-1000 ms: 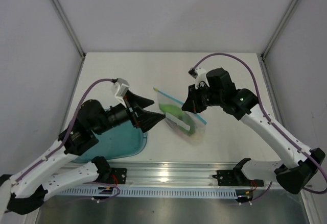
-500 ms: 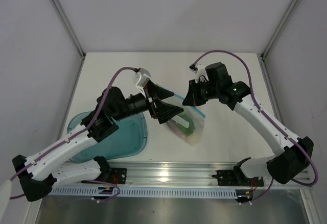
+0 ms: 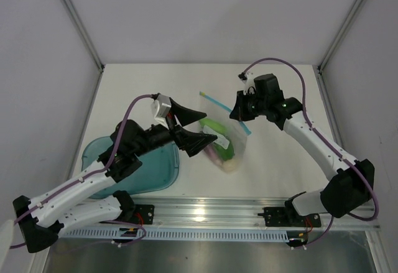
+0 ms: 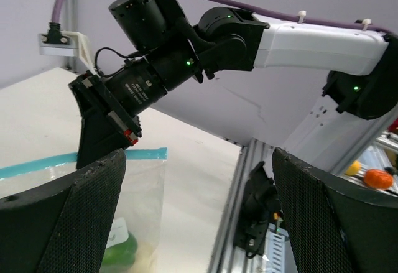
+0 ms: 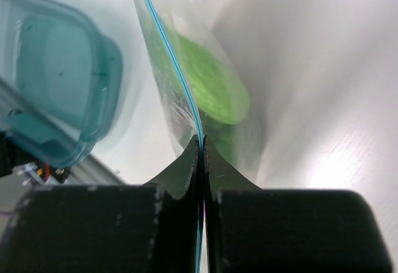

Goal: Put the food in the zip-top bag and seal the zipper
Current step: Place the zipper food storage bag at the center of the board.

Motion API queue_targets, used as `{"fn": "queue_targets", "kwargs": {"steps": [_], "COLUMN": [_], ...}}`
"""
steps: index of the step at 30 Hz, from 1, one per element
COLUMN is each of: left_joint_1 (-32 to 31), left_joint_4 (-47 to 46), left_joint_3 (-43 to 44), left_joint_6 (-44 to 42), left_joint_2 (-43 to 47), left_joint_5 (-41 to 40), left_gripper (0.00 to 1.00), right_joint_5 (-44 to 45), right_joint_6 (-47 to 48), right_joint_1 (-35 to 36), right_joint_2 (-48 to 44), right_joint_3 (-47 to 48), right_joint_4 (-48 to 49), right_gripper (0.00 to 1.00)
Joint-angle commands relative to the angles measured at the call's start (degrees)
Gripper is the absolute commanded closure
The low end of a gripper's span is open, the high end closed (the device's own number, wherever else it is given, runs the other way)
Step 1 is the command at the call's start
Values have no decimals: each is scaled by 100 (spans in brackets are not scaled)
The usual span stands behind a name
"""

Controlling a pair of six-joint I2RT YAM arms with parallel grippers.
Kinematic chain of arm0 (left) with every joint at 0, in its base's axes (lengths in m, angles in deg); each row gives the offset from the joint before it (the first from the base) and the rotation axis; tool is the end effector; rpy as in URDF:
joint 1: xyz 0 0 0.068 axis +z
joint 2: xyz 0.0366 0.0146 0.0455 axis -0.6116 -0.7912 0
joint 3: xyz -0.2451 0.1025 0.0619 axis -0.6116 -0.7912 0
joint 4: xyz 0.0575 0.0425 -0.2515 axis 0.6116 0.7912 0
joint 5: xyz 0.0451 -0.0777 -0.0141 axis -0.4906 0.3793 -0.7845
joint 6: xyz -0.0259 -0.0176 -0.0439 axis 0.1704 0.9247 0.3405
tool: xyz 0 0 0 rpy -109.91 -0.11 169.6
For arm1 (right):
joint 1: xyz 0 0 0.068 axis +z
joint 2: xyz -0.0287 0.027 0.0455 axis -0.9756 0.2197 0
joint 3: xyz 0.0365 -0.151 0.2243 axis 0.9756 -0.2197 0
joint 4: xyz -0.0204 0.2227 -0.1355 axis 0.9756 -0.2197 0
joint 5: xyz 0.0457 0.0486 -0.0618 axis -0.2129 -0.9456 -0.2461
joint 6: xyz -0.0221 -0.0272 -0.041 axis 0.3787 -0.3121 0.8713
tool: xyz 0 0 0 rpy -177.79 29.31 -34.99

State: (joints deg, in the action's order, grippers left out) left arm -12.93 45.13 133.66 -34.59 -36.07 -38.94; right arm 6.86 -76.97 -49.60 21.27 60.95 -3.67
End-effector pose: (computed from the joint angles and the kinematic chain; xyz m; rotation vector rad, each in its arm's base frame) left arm 0.1188 -0.1618 0.3936 0.6282 1.3104 -1.2629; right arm 0.2643 0.1520 0.3357 -0.4766 2.2819 0.7471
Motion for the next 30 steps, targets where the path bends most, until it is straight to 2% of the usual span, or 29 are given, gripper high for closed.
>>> {"fn": "queue_targets", "kwargs": {"steps": [1, 10, 14, 30], "left_joint_1": [27, 18, 18, 27], "left_joint_4": [161, 319, 268, 426], "left_joint_3": [290, 395, 370, 369], "left_joint_6": [-494, -864, -864, -873], "left_joint_2": [94, -126, -275, -381], "left_joint_5": [-351, -940, -1169, -1380], "left_gripper": [1, 0, 0, 0], "right_joint_5": [636, 250, 75, -40], "right_joint_6": [268, 339, 339, 243], "right_joint_1": [-125, -1213, -1477, -1970], "right_joint_2": [221, 923, 1319, 3216], "right_joint_3": [211, 264, 343, 984], "right_joint_4": [390, 1180, 1522, 2333], "right_gripper": [100, 100, 100, 100]}}
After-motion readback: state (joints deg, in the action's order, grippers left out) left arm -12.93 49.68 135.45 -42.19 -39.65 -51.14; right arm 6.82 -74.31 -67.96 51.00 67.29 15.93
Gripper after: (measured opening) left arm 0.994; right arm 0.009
